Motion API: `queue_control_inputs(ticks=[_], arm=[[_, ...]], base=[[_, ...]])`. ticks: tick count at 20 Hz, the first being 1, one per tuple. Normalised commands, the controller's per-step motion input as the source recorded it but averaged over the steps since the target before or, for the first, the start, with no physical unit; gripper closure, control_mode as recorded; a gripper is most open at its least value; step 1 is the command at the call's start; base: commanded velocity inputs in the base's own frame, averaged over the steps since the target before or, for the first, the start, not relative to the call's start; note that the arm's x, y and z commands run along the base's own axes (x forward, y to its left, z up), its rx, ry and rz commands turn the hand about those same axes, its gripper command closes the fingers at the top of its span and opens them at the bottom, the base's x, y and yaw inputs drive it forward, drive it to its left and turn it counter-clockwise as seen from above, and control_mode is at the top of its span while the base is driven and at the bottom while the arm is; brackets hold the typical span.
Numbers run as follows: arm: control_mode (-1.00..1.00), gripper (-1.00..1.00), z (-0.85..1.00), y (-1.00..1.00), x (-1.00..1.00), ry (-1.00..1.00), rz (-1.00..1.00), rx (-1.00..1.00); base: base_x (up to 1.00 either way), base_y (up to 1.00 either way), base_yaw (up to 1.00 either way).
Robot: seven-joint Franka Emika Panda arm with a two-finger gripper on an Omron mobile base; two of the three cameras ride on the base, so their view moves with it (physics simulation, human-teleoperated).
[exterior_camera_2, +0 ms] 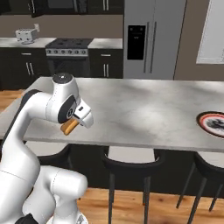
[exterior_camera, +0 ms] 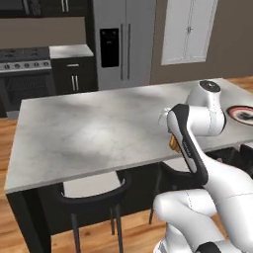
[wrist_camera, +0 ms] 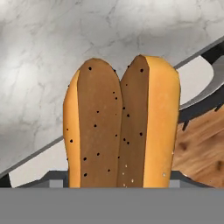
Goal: Move the hot dog bun to the plate on the dining table and place the condiment next to that plate. Then navigate to the fridge and take the sausage and place it on the plate as well.
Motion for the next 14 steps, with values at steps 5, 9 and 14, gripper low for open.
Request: queue_control_inputs(ticks=[5,9,14], arm=[[1.00,1.00,0.00,0.00,0.00,0.00,0.00,0.00],[1.00,1.00,0.00,0.00,0.00,0.00,0.00,0.00],[1.00,1.00,0.00,0.00,0.00,0.00,0.00,0.00]], base=[[0.10,-1.00,0.37],[0.11,-1.00,0.32],[0.17,-1.00,0.29]])
